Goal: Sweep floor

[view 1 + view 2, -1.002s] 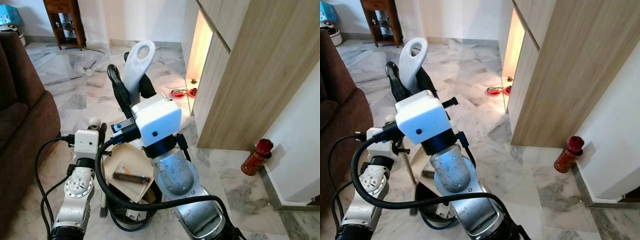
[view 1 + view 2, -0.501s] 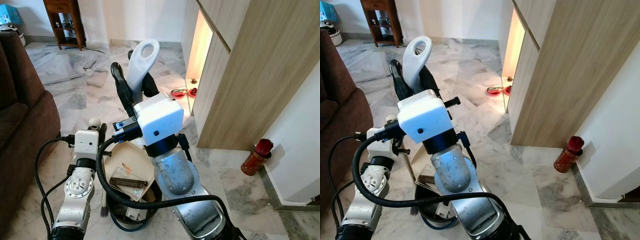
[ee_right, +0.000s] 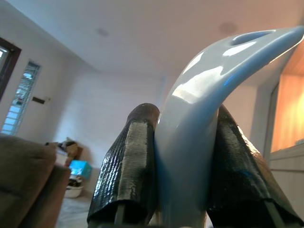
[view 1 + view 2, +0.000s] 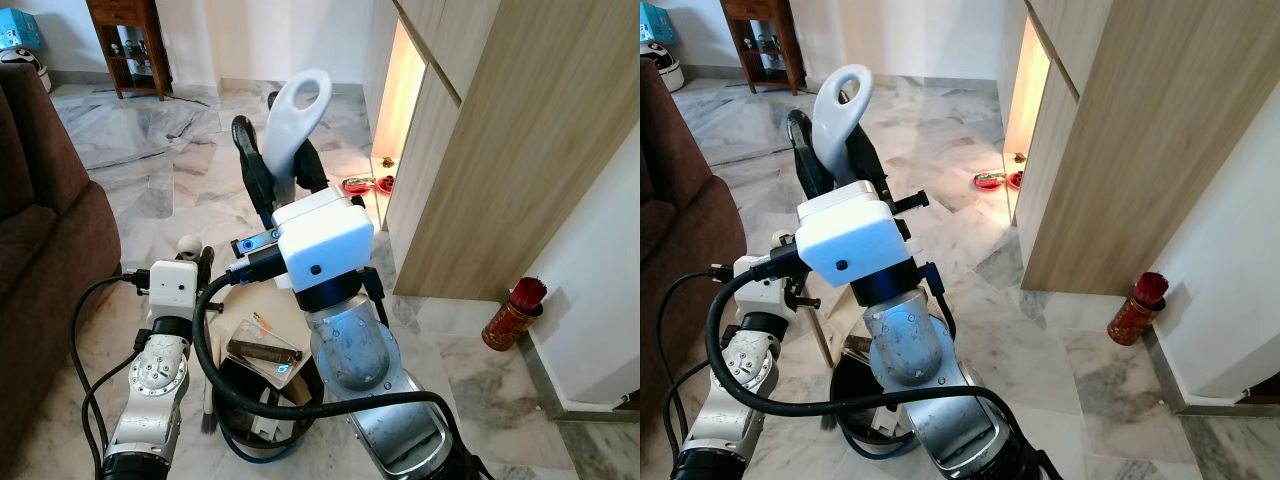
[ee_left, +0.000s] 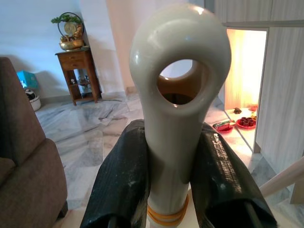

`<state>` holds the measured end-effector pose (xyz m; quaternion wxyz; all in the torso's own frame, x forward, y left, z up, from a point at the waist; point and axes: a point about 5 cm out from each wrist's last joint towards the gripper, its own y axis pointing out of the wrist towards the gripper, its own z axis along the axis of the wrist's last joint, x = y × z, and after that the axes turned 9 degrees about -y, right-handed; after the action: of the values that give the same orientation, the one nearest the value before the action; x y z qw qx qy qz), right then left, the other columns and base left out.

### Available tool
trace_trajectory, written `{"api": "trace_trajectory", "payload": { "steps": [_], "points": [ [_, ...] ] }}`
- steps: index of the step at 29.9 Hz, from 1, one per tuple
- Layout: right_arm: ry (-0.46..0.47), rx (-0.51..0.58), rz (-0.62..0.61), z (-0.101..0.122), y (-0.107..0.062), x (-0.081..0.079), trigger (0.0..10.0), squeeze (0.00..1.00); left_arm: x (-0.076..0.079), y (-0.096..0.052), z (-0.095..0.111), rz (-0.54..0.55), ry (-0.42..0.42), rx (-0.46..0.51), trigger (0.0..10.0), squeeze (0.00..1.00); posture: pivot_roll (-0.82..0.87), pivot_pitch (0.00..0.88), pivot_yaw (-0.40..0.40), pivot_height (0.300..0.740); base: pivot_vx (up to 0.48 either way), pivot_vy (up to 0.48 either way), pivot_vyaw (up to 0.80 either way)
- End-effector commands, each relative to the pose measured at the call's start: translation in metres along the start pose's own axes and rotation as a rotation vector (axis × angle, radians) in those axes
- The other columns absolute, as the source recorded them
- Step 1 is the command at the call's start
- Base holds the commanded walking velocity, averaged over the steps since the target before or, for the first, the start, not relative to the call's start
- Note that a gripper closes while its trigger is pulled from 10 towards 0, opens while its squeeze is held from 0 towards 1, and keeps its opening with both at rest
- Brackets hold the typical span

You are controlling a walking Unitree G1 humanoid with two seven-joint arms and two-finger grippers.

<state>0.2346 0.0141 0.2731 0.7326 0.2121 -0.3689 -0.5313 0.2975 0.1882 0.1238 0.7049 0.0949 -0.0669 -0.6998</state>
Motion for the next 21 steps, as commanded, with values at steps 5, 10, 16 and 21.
{"api": "trace_trajectory", "payload": {
  "steps": [5,10,16,21],
  "points": [
    [0.0,0.163,-0.094,0.0322,0.0103,0.0107,10.0,0.0,0.0037,0.0053,0.0097,-0.025,0.006,0.056,10.0,0.0,-0.08,0.027,-0.05,0.74,0.0,0.0,0.0],
    [-0.008,0.166,-0.104,0.0317,0.0105,0.0114,10.0,0.0,0.0037,0.0056,0.0097,-0.026,0.005,0.056,10.0,0.0,-0.08,0.028,-0.05,0.74,0.0,0.0,0.0],
    [-0.038,0.174,-0.118,0.0311,0.0106,0.0143,10.0,0.0,0.0037,0.0059,0.0103,-0.025,0.005,0.06,10.0,0.0,-0.07,0.028,-0.05,0.74,0.0,0.0,0.0],
    [-0.03,0.155,-0.065,0.0269,0.0103,0.0103,10.0,0.0,0.0038,0.006,0.0106,-0.024,0.005,0.061,10.0,0.0,-0.07,0.028,-0.05,0.74,0.0,0.0,0.0]
  ]
}}
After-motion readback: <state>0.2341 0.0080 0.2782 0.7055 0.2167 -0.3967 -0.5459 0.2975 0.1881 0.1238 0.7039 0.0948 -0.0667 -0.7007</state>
